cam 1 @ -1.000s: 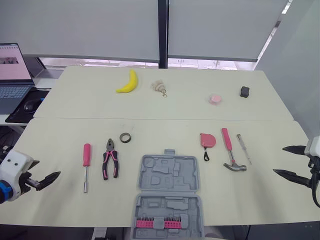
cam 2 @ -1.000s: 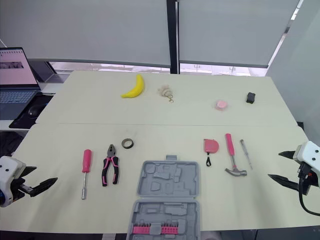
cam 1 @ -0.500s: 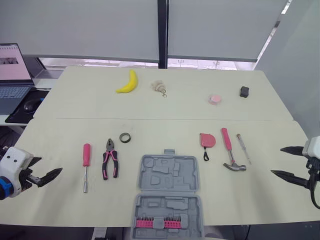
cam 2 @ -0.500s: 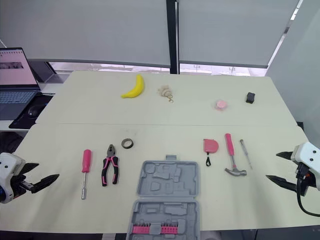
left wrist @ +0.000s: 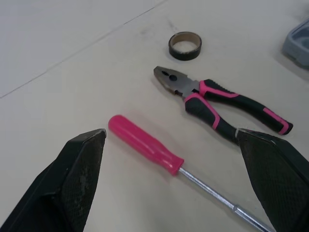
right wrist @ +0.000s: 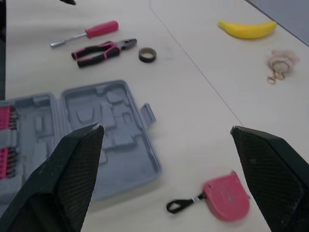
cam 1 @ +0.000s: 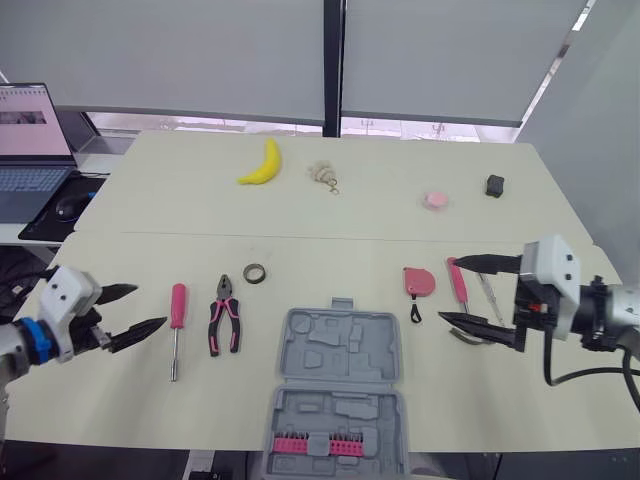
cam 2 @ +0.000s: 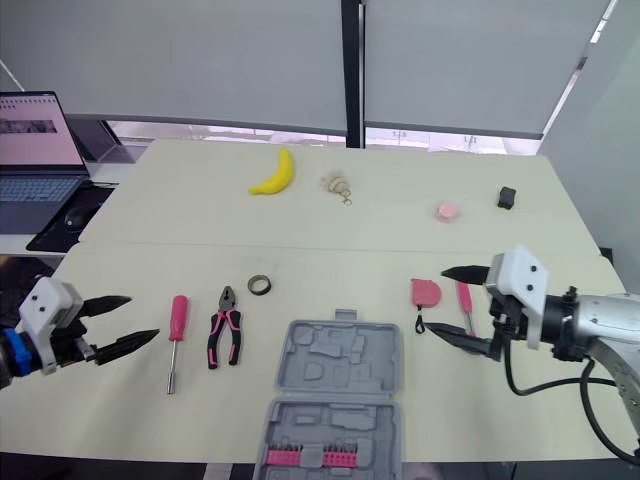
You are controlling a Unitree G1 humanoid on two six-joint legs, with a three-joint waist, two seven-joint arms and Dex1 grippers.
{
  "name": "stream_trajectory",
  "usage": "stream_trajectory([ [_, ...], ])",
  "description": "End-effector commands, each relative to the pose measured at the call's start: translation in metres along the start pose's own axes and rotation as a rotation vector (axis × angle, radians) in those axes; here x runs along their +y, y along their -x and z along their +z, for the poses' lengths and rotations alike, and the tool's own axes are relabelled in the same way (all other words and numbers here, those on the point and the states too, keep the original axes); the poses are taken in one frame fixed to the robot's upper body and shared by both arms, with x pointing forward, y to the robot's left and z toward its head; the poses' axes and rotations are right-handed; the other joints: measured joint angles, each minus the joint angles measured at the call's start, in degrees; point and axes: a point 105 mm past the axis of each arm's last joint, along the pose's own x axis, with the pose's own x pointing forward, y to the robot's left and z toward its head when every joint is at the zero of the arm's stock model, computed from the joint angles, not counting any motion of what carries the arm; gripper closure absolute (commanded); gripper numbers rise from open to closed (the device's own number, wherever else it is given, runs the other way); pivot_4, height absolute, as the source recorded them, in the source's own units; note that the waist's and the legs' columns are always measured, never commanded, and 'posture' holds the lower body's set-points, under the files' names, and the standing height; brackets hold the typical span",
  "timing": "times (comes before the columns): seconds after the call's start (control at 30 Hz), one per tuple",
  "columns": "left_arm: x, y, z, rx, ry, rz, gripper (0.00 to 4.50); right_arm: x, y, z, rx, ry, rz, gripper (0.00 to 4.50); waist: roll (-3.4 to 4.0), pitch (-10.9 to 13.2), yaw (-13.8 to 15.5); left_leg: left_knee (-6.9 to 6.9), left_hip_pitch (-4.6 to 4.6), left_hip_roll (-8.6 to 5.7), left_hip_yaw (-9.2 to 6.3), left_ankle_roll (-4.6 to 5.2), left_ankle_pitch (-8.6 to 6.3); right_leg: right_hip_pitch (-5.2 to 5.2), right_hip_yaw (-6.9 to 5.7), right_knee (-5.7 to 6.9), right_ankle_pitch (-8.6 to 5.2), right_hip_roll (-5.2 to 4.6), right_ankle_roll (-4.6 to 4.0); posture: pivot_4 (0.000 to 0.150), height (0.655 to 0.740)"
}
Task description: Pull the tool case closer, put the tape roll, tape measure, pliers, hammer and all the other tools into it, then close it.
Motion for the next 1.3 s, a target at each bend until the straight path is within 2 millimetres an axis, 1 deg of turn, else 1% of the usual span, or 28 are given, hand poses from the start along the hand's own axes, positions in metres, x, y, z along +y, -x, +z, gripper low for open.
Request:
stream_trajectory([
  [0.03, -0.008, -0.029, 0.021, -0.012, -0.101, -0.119, 0.0, 0.007, -0.01, 0.007, -0.033, -0.002, 0.0, 0.03, -0.01, 0.0, 0.3, 0.01, 0.0, 0.0, 0.02, 0.0, 0.0, -0.01, 0.03, 0.0, 0.01, 0.02, 0.02, 0.15, 0.74],
  [0.1, -0.009, -0.046, 0.024, 0.029, -0.118, -0.166, 0.0, 0.011, -0.014, 0.006, -0.039, -0.015, 0.001, 0.03, -0.01, 0.0, 0.4, 0.02, -0.02, -0.03, 0.06, 0.0, 0.0, -0.01, 0.09, 0.0, 0.04, 0.06, 0.07, 0.15, 0.74],
  [0.13, -0.009, -0.051, 0.025, 0.04, -0.122, -0.175, 0.0, 0.012, -0.015, 0.006, -0.041, -0.019, 0.0, 0.03, -0.01, 0.0, 0.4, 0.05, -0.05, -0.03, 0.07, 0.0, 0.0, -0.02, 0.08, 0.0, 0.05, 0.1, 0.09, 0.15, 0.74],
  [0.23, -0.01, -0.075, 0.032, 0.034, -0.149, -0.224, 0.0, 0.016, -0.021, 0.003, -0.044, -0.028, -0.004, 0.03, -0.01, 0.0, 0.5, 0.1, -0.06, -0.05, 0.07, 0.01, 0.0, -0.01, 0.09, 0.01, 0.05, 0.27, 0.1, 0.15, 0.74],
  [0.37, -0.013, -0.096, 0.033, 0.019, -0.152, -0.28, 0.0, 0.02, -0.027, 0.002, -0.053, -0.034, -0.002, 0.03, -0.01, 0.0, 0.2, 0.27, -0.1, 0.11, 0.04, 0.01, 0.0, -0.02, 0.11, 0.07, 0.07, 0.77, 0.06, 0.15, 0.74],
  [0.4, -0.014, -0.099, 0.033, 0.017, -0.155, -0.294, 0.39, 0.021, -0.028, 0.002, -0.054, -0.034, -0.001, 0.0, 0.0, 0.0, 0.1, 0.27, -0.09, 0.15, 0.02, 0.01, 0.0, -0.03, 0.1, 0.1, 0.07, 0.84, 0.02, 0.15, 0.74],
  [0.43, -0.013, -0.103, 0.032, 0.018, -0.153, -0.297, 0.6, 0.023, -0.029, 0.002, -0.055, -0.034, 0.001, 0.0, -0.01, 0.0, 0.0, 0.27, -0.07, 0.18, 0.0, 0.02, 0.0, -0.02, 0.08, 0.12, 0.08, 0.89, -0.02, 0.15, 0.74],
  [0.53, -0.012, -0.111, 0.028, 0.036, -0.158, -0.299, 1.53, 0.026, -0.031, 0.002, -0.057, -0.033, 0.004, 0.0, -0.01, 0.0, -0.1, 0.28, -0.07, 0.2, -0.02, 0.02, 0.01, -0.02, 0.06, 0.14, 0.09, 0.96, -0.04, 0.15, 0.74],
  [0.83, -0.006, -0.123, 0.014, 0.101, -0.155, -0.293, 1.53, 0.032, -0.037, 0.0, -0.064, -0.037, 0.009, 0.0, -0.01, 0.0, 0.0, 0.66, -0.26, 0.18, -0.01, 0.02, 0.0, -0.01, 0.06, 0.14, 0.13, 0.9, 0.02, 0.15, 0.74],
  [1.03, -0.007, -0.138, 0.017, 0.096, -0.142, -0.275, 1.53, 0.036, -0.04, -0.001, -0.067, -0.044, 0.015, 0.0, -0.01, 0.0, 0.3, 0.79, -0.3, 0.18, 0.0, 0.02, 0.0, 0.0, 0.07, 0.14, 0.2, 0.9, 0.07, 0.15, 0.74],
  [1.3, -0.007, -0.15, 0.017, 0.13, -0.183, -0.256, 1.53, 0.037, -0.042, -0.003, -0.063, -0.05, 0.022, 0.0, -0.01, 0.0, 0.4, 0.79, -0.33, 0.18, -0.02, 0.02, 0.0, -0.02, 0.06, 0.14, 0.2, 0.91, 0.08, 0.15, 0.74],
])
